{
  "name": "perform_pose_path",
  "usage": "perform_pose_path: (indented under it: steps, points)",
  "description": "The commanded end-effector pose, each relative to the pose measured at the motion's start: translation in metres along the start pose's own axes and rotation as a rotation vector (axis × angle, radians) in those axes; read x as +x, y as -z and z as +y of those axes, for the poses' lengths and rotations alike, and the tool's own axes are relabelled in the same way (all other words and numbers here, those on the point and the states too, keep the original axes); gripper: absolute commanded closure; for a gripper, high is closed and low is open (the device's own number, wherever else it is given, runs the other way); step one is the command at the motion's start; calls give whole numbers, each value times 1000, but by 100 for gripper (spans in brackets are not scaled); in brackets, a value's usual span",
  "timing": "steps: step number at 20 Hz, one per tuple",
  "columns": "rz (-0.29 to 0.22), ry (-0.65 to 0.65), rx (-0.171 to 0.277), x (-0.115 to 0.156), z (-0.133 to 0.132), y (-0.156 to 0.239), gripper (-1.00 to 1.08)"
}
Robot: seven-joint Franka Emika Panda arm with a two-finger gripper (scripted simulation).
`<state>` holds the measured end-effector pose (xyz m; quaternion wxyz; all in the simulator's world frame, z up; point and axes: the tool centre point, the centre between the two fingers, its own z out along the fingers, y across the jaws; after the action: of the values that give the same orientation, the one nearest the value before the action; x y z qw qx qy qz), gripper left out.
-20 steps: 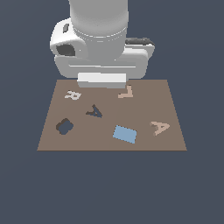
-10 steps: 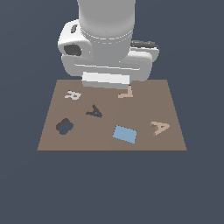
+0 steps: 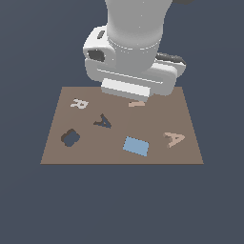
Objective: Insert a designated object into the corresponding slot on a board.
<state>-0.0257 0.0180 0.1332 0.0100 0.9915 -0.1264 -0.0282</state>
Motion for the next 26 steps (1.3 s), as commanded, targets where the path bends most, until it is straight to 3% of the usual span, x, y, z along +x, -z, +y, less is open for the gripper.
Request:
perform_pose_path:
  steps: [1, 14, 26]
  points:
    - [1, -61, 3, -3, -10, -4, -92]
    - [12, -451, 21, -3, -75, -31, -92]
    - [23, -828, 40, 23, -135, -56, -92]
